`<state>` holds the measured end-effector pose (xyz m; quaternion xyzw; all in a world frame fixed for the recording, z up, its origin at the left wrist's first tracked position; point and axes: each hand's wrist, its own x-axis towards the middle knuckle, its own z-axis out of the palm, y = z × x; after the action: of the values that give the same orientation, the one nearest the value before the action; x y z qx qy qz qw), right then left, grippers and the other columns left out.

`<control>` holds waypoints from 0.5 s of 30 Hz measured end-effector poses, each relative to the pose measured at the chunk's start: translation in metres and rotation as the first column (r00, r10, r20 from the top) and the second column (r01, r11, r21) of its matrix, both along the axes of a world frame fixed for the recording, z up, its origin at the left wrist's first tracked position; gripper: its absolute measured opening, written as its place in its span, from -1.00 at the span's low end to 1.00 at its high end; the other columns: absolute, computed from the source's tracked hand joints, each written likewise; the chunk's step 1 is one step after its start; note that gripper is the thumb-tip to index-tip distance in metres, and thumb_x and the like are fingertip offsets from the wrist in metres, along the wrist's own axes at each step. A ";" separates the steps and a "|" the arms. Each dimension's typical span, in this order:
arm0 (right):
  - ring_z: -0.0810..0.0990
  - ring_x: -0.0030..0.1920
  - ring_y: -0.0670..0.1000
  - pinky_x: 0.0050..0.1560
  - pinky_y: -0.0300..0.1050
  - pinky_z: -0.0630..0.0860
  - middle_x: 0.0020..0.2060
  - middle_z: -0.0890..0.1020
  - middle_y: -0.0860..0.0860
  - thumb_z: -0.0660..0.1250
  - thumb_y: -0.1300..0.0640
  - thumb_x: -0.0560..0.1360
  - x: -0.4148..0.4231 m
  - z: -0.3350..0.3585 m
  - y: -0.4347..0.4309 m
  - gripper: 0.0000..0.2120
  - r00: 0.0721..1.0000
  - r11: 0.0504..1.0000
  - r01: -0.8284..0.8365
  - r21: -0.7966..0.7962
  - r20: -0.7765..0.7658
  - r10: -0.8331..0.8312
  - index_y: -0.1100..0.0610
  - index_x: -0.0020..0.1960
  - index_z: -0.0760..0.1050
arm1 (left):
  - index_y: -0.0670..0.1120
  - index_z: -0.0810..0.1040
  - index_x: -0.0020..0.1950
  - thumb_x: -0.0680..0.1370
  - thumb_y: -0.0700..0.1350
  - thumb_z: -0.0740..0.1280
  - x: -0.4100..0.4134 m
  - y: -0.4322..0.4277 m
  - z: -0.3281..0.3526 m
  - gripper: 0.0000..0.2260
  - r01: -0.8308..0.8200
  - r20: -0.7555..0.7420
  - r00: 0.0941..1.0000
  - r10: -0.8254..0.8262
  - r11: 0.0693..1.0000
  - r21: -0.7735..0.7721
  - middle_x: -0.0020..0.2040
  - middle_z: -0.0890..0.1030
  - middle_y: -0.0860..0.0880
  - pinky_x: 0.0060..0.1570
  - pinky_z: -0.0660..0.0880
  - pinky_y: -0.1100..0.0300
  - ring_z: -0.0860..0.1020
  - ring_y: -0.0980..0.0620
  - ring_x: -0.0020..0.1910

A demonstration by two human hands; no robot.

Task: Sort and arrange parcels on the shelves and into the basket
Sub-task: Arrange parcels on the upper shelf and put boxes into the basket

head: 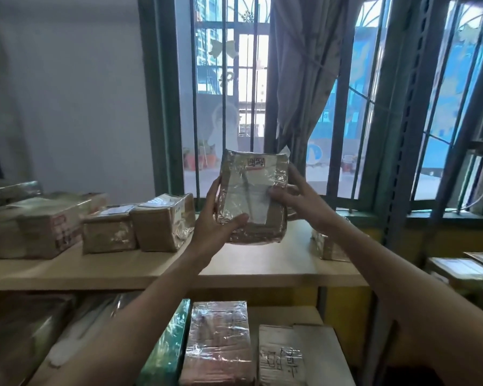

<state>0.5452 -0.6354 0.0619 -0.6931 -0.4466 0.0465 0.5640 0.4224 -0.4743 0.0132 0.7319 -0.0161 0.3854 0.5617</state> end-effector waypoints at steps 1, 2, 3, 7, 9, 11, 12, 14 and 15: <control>0.57 0.10 0.03 -0.18 -0.08 0.62 0.14 0.50 -0.10 0.41 -0.19 0.29 -0.003 0.001 0.000 -0.30 0.999 0.999 -0.037 0.018 -0.027 0.037 -0.27 0.35 0.19 | 0.29 0.15 0.38 0.39 -0.10 0.46 0.000 -0.001 0.001 -0.28 0.020 0.007 1.000 -0.020 1.000 -0.010 0.29 0.35 0.07 -0.06 0.59 0.17 0.42 0.09 0.19; 0.58 0.09 0.03 -0.22 -0.11 0.62 0.12 0.51 -0.11 0.42 -0.15 0.30 -0.006 0.000 -0.002 -0.31 0.999 0.999 -0.032 0.043 -0.034 0.033 -0.27 0.34 0.19 | 0.27 0.16 0.38 0.39 -0.12 0.46 0.001 -0.004 0.000 -0.28 0.041 0.007 0.999 -0.041 0.999 -0.017 0.28 0.37 0.06 -0.07 0.59 0.18 0.44 0.10 0.16; 0.59 0.08 0.03 -0.23 -0.12 0.62 0.10 0.53 -0.10 0.42 -0.12 0.33 -0.010 0.001 -0.003 -0.34 1.000 0.997 -0.011 0.073 -0.027 0.013 -0.26 0.34 0.20 | 0.26 0.16 0.38 0.39 -0.12 0.46 0.001 -0.006 0.001 -0.29 0.040 0.011 0.999 -0.040 0.999 -0.020 0.25 0.39 0.06 -0.11 0.58 0.26 0.45 0.14 0.13; 0.58 0.13 0.07 -0.14 -0.17 0.62 0.16 0.54 -0.04 0.35 -0.01 0.48 -0.024 0.009 -0.018 -0.52 0.993 0.974 0.120 0.193 -0.011 -0.121 -0.25 0.31 0.23 | 0.22 0.14 0.38 0.33 -0.03 0.48 0.002 -0.022 0.009 -0.26 0.099 0.037 0.994 -0.099 0.995 0.017 0.18 0.40 0.16 -0.14 0.55 0.37 0.46 0.26 0.05; 0.57 0.17 0.08 0.04 -0.03 0.61 0.27 0.50 0.05 0.30 -0.01 0.52 -0.032 0.009 -0.036 -0.46 0.968 0.933 0.250 0.258 -0.028 -0.251 -0.10 0.44 0.20 | 0.21 0.12 0.38 0.30 0.06 0.45 0.007 -0.038 0.008 -0.25 0.171 0.029 0.984 -0.173 0.982 0.077 0.24 0.37 0.15 -0.08 0.53 0.40 0.45 0.29 0.07; 0.57 0.14 0.01 0.10 -0.03 0.59 0.31 0.48 0.09 0.28 -0.01 0.54 -0.043 0.003 -0.057 -0.43 0.912 0.867 0.392 0.308 -0.007 -0.410 -0.06 0.49 0.15 | 0.17 0.07 0.44 0.37 0.06 0.43 0.013 -0.057 0.002 -0.24 0.215 -0.005 0.976 -0.216 0.967 0.135 0.26 0.33 0.15 -0.09 0.48 0.49 0.43 0.36 0.04; 0.57 0.13 -0.02 0.10 -0.06 0.59 0.31 0.47 0.10 0.27 0.00 0.54 -0.050 -0.002 -0.069 -0.42 0.878 0.834 0.452 0.317 0.007 -0.478 -0.04 0.50 0.13 | 0.14 0.05 0.46 0.40 0.02 0.42 0.016 -0.067 -0.003 -0.24 0.235 -0.020 0.972 -0.235 0.960 0.153 0.27 0.33 0.15 -0.09 0.48 0.50 0.43 0.37 0.03; 0.56 0.17 0.02 0.13 0.00 0.58 0.31 0.48 0.12 0.26 0.02 0.55 -0.065 -0.015 -0.096 -0.40 0.810 0.771 0.555 0.312 0.007 -0.586 0.00 0.52 0.09 | 0.09 0.04 0.49 0.43 -0.05 0.43 0.020 -0.090 -0.011 -0.23 0.292 -0.032 0.956 -0.291 0.941 0.172 0.33 0.34 0.12 -0.04 0.49 0.43 0.43 0.39 0.04; 0.55 0.18 0.02 0.15 0.01 0.57 0.31 0.48 0.12 0.25 0.03 0.55 -0.074 -0.023 -0.112 -0.39 0.769 0.731 0.608 0.310 0.002 -0.639 0.01 0.52 0.07 | 0.07 0.04 0.50 0.42 -0.07 0.44 0.021 -0.103 -0.016 -0.22 0.335 -0.034 0.942 -0.335 0.924 0.184 0.33 0.34 0.11 -0.04 0.48 0.42 0.43 0.45 0.04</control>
<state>0.4715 -0.7472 0.0391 -0.7132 -0.2195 -0.2492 0.6173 0.4436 -0.5770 -0.0027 0.7682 -0.1764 0.2799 0.5481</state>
